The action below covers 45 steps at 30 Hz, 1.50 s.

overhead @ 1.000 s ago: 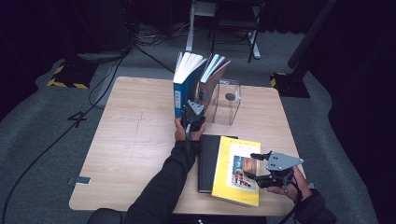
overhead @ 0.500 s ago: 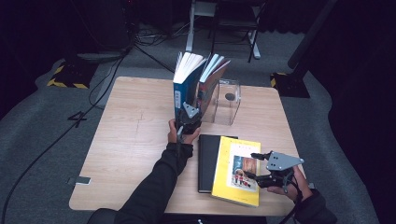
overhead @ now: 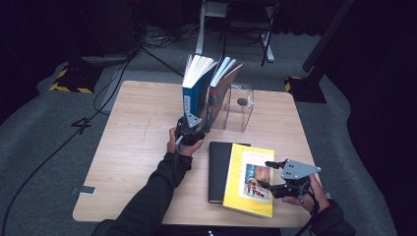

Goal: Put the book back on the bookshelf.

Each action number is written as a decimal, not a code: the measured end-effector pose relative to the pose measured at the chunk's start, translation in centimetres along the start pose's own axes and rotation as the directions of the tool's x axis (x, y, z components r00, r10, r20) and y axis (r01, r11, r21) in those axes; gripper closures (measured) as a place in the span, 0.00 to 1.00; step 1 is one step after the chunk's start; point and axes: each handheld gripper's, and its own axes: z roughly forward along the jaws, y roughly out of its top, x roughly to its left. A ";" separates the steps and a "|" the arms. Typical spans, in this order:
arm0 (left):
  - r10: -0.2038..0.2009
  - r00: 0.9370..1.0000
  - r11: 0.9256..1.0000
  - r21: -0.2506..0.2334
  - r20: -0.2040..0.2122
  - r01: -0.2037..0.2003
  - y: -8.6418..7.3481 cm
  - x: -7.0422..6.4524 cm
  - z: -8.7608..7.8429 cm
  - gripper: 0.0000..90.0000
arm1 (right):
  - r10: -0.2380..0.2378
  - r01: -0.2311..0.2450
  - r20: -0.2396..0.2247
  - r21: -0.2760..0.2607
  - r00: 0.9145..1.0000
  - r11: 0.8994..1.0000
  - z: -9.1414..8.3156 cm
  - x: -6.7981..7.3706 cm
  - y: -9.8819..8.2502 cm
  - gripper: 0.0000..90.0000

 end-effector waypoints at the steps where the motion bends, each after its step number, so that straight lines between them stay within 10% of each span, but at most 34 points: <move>1: 0.007 1.000 1.000 0.002 0.005 -0.007 -0.1 0.1 -0.1 0.65 | 0.002 -0.002 -0.001 0.000 1.000 1.000 0.0 0.0 0.0 0.35; 12: 0.108 0.991 0.992 0.056 0.084 -0.113 -1.5 0.3 -1.9 0.58 | 0.029 -0.029 0.009 0.018 1.000 0.999 -0.4 -0.2 -0.6 0.34; 26: 0.208 0.959 0.967 0.105 0.193 -0.230 -4.1 0.4 -5.1 0.48 | 0.112 -0.114 0.039 0.041 0.993 0.993 -1.1 -0.6 -2.3 0.32; 33: 0.290 0.917 0.938 0.108 0.273 -0.329 -5.4 -0.6 -7.0 0.41 | 0.152 -0.153 0.025 0.050 0.988 0.987 -1.3 -0.5 -3.0 0.31; 40: 0.275 0.906 0.938 0.116 0.322 -0.326 -6.6 -1.0 -8.9 0.34 | 0.188 -0.189 0.016 0.069 0.982 0.980 -1.4 -0.1 -3.7 0.30; 45: 0.266 0.884 0.929 0.143 0.384 -0.342 -8.0 -1.5 -10.1 0.30 | 0.231 -0.231 0.000 0.063 0.973 0.971 -1.7 0.0 -4.0 0.29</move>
